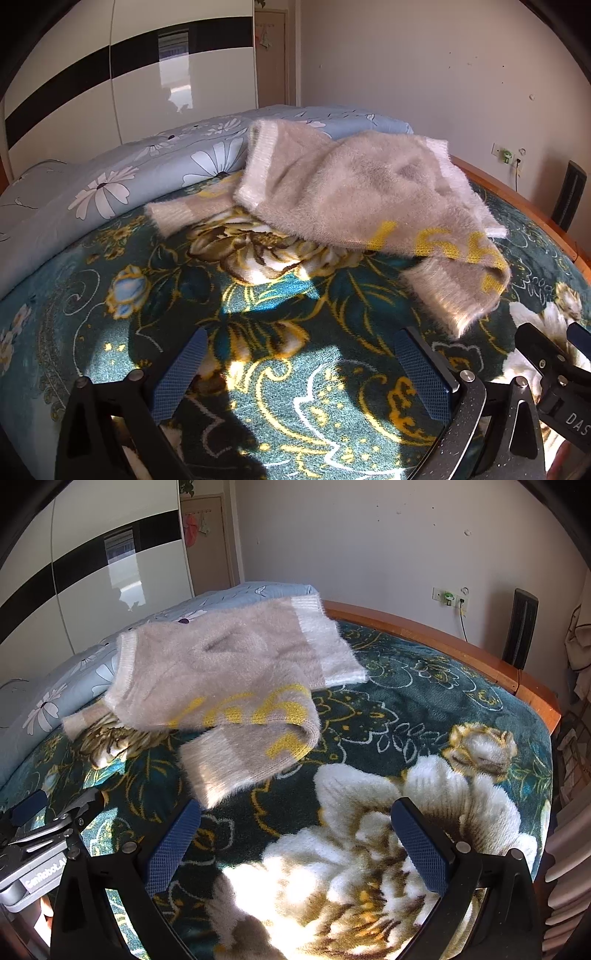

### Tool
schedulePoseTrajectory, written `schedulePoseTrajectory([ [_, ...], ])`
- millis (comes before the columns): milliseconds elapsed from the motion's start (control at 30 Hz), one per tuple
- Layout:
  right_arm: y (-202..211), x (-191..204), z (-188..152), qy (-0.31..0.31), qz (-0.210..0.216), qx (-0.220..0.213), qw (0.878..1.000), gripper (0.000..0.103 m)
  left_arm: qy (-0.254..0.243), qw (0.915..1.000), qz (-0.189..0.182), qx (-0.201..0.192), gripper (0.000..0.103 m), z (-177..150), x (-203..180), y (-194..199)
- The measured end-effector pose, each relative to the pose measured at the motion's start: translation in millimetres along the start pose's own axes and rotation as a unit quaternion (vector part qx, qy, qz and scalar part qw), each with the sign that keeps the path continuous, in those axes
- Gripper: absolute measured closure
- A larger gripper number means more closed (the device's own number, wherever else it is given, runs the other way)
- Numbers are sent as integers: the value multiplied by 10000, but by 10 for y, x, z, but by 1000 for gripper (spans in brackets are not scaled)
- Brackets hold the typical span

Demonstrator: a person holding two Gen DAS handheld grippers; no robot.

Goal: Fold clothes
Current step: 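Move both grippers toward the crumpled beige sweater on the bed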

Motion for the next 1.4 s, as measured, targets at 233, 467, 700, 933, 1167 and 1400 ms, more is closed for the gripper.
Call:
schedulePoseTrajectory([
  [233,46,54,15,166,57,32,9998,0,-402,9988,49,-291,0,39,-68,182],
  [467,188,1,57,-42,157,-26,9999,0,-639,9967,133,-478,0,73,-83,338],
  [700,302,75,121,76,189,-31,9998,0,-537,9968,161,-578,0,112,27,491],
  [933,409,110,167,114,225,-130,9996,0,-480,9968,-117,-630,0,157,23,651],
  [1167,552,188,203,362,210,-281,9987,0,-496,9968,-8,-620,0,172,55,746],
  [1400,660,217,214,312,345,-377,9982,0,-355,9978,-95,-555,0,194,104,801],
])
Point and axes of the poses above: each gripper's, at about its wrist camera, not at the fingertips, and y roughly against the way its jaws point, x to its left, z to its top, the point moved 3 cm from there along -y, roughly the way its jaws point, and after that the axes turned 7 degrees about y, right-handed, at the moved point
